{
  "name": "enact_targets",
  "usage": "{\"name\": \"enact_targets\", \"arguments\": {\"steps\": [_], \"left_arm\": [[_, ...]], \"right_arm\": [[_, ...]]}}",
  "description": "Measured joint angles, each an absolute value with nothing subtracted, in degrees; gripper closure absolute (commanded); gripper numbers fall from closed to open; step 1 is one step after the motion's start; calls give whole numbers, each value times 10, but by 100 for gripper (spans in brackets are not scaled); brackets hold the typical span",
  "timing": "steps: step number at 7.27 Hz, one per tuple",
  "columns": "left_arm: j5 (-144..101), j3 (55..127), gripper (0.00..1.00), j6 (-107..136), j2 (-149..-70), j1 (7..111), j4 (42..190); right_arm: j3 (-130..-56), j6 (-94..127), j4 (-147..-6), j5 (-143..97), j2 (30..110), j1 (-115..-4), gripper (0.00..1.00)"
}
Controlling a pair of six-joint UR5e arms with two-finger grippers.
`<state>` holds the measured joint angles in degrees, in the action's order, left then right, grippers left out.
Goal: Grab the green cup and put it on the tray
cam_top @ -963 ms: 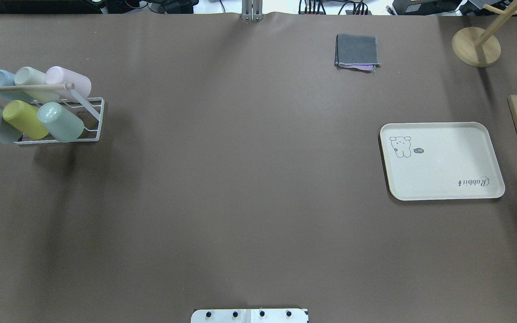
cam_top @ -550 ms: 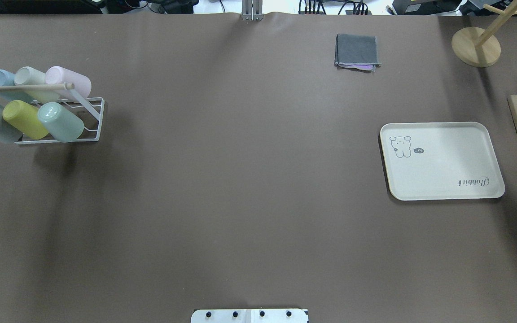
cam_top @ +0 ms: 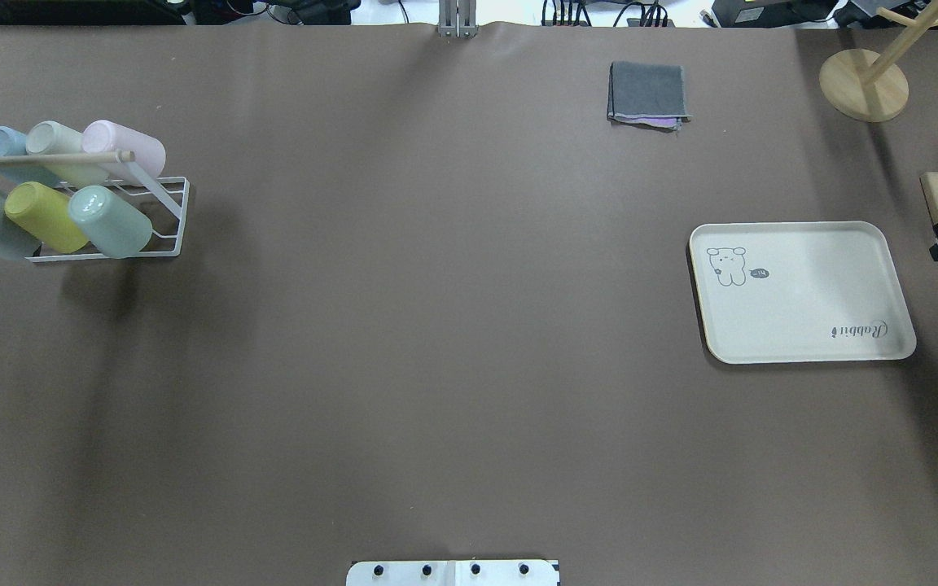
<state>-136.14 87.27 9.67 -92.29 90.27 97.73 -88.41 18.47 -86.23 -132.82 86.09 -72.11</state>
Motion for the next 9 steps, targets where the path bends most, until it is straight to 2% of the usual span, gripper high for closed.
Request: {"name": "enact_targets", "arguments": {"steps": [7, 9], "left_arm": [[-1361, 877, 2, 97, -923, 903, 977], [-1361, 877, 2, 97, -923, 903, 977]], "right_arm": [[-859, 275, -811, -1325, 860, -680, 3], [-835, 300, -762, -1325, 860, -670, 6]]}}
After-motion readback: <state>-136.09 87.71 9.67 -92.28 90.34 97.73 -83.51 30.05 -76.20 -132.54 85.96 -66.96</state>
